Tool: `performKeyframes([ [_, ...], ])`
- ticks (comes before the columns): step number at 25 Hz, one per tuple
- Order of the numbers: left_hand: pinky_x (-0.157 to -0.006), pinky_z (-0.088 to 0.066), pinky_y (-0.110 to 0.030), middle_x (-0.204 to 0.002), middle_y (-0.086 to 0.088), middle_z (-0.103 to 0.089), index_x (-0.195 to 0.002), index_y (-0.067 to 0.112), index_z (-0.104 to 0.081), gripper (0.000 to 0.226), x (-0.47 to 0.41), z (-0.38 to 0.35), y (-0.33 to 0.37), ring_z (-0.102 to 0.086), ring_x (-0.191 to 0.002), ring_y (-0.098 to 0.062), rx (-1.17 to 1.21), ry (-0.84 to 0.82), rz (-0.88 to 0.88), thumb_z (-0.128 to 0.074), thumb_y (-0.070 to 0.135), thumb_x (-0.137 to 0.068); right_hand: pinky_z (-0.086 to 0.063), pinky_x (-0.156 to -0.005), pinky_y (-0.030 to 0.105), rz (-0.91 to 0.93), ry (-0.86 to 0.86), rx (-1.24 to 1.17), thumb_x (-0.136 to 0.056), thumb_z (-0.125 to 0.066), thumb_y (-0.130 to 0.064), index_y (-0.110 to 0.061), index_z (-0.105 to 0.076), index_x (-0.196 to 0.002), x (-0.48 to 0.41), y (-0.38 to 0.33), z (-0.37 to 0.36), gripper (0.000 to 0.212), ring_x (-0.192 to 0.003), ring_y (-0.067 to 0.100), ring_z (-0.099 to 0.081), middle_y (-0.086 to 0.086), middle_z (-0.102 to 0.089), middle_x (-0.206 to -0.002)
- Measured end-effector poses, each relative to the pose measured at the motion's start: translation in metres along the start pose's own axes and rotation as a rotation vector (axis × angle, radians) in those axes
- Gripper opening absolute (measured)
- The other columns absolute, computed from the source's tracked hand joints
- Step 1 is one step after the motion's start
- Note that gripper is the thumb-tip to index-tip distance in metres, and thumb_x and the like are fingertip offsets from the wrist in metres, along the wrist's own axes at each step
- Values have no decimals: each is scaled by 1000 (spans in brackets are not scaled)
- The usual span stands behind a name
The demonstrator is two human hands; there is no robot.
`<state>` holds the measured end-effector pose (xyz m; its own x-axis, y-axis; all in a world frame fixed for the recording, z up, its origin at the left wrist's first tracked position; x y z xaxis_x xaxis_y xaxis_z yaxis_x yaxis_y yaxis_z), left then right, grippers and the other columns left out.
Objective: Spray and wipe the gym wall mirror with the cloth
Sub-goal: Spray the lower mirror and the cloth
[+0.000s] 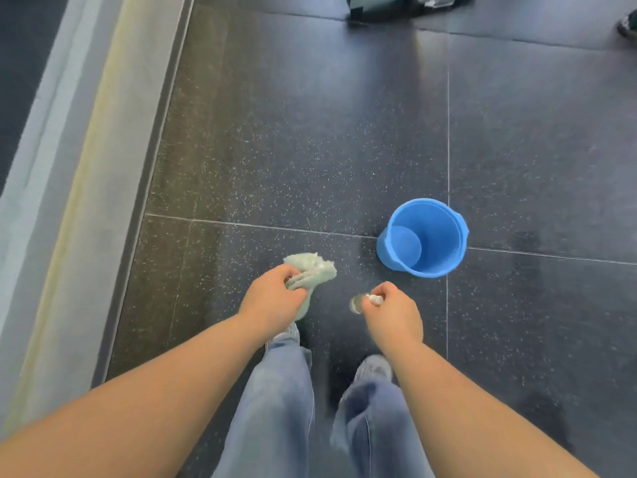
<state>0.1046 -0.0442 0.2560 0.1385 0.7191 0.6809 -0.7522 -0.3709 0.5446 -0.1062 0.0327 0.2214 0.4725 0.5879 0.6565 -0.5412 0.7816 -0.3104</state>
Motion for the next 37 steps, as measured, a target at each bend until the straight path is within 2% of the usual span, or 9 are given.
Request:
performKeyframes([
  [4,-60,-38,-29,-82,6,-62,-79,30,-55,13,-124,-45,-12,-55,-76,-17,-52,-24,36,-57,21,-88,-42,-63,30,3,-15,111,-92,-46,-31,-24,-54,-95,-122,5,-40,11,-81,23,-57,0,-62,-92],
  [8,-59,-39,-31,-80,4,-63,-84,24,-60,7,-236,-120,-60,-54,-72,-17,-30,0,106,-57,18,-87,-44,-64,33,107,-12,238,-96,-46,-33,-23,-54,-105,-252,21,-103,16,-82,25,-58,0,-60,-97],
  [16,-58,-39,-29,-80,0,-64,-86,20,-62,8,-342,-218,-146,-54,-70,-18,-55,-70,179,-56,17,-87,-41,-71,36,66,31,271,-96,-48,-13,-12,-52,-117,-391,72,-196,21,-97,30,-55,10,-54,-114],
  [24,-60,-38,-29,-83,-6,-65,-88,20,-63,12,-355,-212,-148,-49,-66,-18,-11,-119,148,-53,14,-87,-49,-77,40,-16,-5,252,-93,-53,-9,-12,-53,-117,-405,83,-223,24,-95,30,-56,12,-54,-115],
  [28,-62,-41,-31,-89,-6,-67,-91,25,-65,13,-349,-200,-139,-52,-69,-19,19,-128,119,-54,18,-90,-42,-69,37,-51,-32,223,-95,-51,-14,-15,-49,-124,-393,81,-227,29,-93,28,-51,10,-48,-122],
  [31,-71,-49,-36,-93,0,-65,-101,25,-60,8,-333,-184,-130,-61,-86,-23,29,-116,105,-55,25,-95,-40,-71,36,49,6,270,-94,-51,-18,-29,-41,-135,-358,60,-209,44,-110,25,-44,3,-40,-133],
  [34,-65,-45,-34,-93,2,-61,-108,27,-47,10,-303,-153,-110,-58,-81,-20,8,-88,89,-49,29,-99,-43,-93,36,290,-55,233,-90,-51,-13,-44,-37,-140,-305,16,-183,60,-122,18,-36,-9,-35,-146],
  [35,-63,-42,-32,-91,2,-61,-107,26,-47,8,-290,-138,-99,-56,-78,-19,-8,-90,60,-48,28,-99,-42,-96,33,337,-127,143,-88,-51,-12,-45,-40,-139,-286,-2,-175,62,-122,14,-38,-12,-36,-146],
  [37,-61,-38,-27,-90,3,-61,-103,23,-55,8,-262,-103,-75,-53,-78,-16,-27,-111,-3,-48,25,-99,-45,-79,21,334,-319,-150,-87,-54,-10,-41,-57,-128,-250,-41,-158,51,-98,2,-54,-13,-58,-126],
])
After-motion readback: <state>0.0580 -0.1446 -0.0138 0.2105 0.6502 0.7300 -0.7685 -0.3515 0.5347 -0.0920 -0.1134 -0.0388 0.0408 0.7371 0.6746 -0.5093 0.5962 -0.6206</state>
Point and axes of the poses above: each hand's wrist, its own x-axis away from the middle knuckle, its own z-axis out of the back of the hand, y = z × x, the point moved 8 cm from there along -x, towards the middle knuckle
